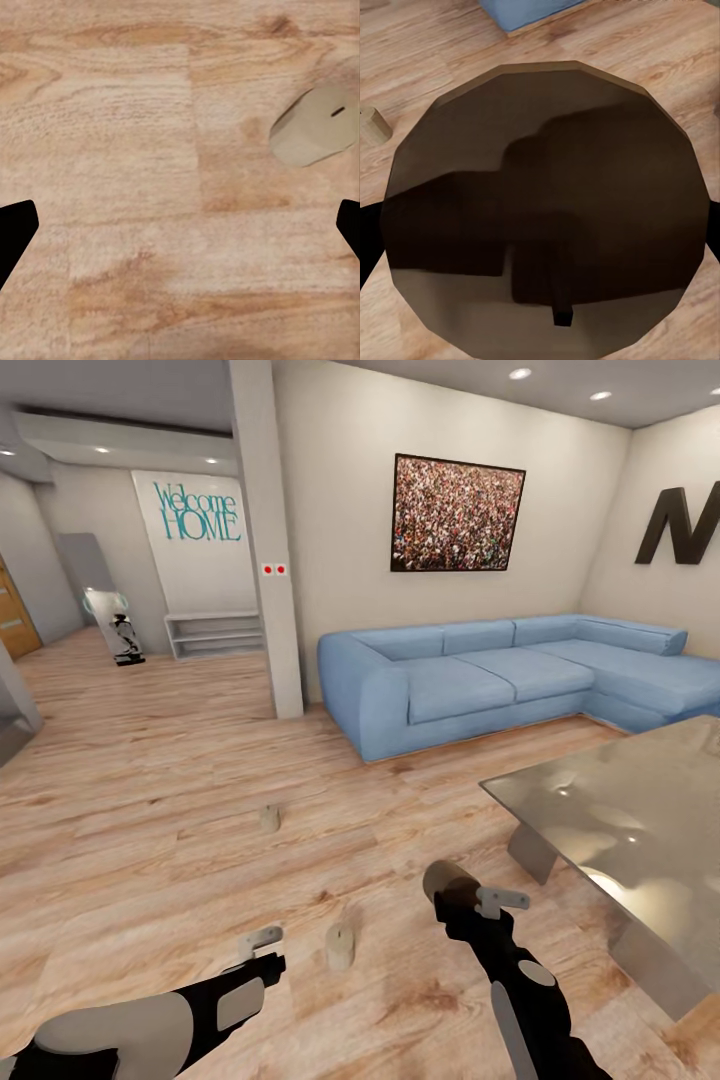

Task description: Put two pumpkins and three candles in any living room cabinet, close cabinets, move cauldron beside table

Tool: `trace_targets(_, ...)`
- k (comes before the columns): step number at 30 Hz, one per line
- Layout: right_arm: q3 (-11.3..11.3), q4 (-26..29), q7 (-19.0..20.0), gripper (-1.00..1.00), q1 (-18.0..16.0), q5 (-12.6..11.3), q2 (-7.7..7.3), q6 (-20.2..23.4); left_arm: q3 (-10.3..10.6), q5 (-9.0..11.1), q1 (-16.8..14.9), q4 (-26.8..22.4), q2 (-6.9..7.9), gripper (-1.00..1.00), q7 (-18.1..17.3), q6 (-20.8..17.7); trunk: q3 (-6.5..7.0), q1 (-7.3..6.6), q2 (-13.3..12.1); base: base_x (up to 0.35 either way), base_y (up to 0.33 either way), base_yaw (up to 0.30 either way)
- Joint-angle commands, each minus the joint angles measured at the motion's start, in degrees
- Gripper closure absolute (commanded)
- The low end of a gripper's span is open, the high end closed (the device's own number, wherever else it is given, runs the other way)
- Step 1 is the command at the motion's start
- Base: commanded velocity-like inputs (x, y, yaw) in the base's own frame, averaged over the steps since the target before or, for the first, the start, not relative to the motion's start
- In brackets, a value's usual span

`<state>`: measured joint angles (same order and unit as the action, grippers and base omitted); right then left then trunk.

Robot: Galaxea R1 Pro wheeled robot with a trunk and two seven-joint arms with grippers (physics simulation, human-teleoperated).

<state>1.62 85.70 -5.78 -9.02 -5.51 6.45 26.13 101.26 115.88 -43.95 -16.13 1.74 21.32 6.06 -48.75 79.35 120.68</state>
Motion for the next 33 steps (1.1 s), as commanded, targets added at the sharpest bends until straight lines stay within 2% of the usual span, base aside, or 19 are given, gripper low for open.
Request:
trace_targets(1, 0.1, 0.1, -0.6, 1.00, 0.0, -0.6, -0.02, 0.2, 0.5, 0.6, -0.1, -0.3, 0.05, -1.00, 0.3, 0.4, -0.06, -0.01, 0.0, 0.000, 0.000, 0.000)
trace_targets(13, 0.1, 0.0, -0.6, 1.00, 0.0, -0.6, -0.11, 0.2, 0.5, 0.5, -0.1, -0.5, 0.02, -1.00, 0.3, 0.5, 0.30, -0.01, 0.0, 0.150, 0.205, -0.183)
trace_targets(28, 0.3, -0.4, -0.7, 1.00, 0.0, -0.4, -0.12, 0.1, 0.5, 0.6, -0.1, -0.6, 0.02, -1.00, 0.3, 0.5, 0.90, -0.01, 0.0, 0.032, 0.014, -0.247)
trace_targets(33, 0.4, 0.1, -0.9, 1.00, 1.2, -0.3, -0.12, -4.8, 0.7, 0.5, -0.1, -0.6, -0.02, -1.00, 0.3, 0.5, 1.15, -0.01, 0.0, 0.000, 0.000, -0.233)
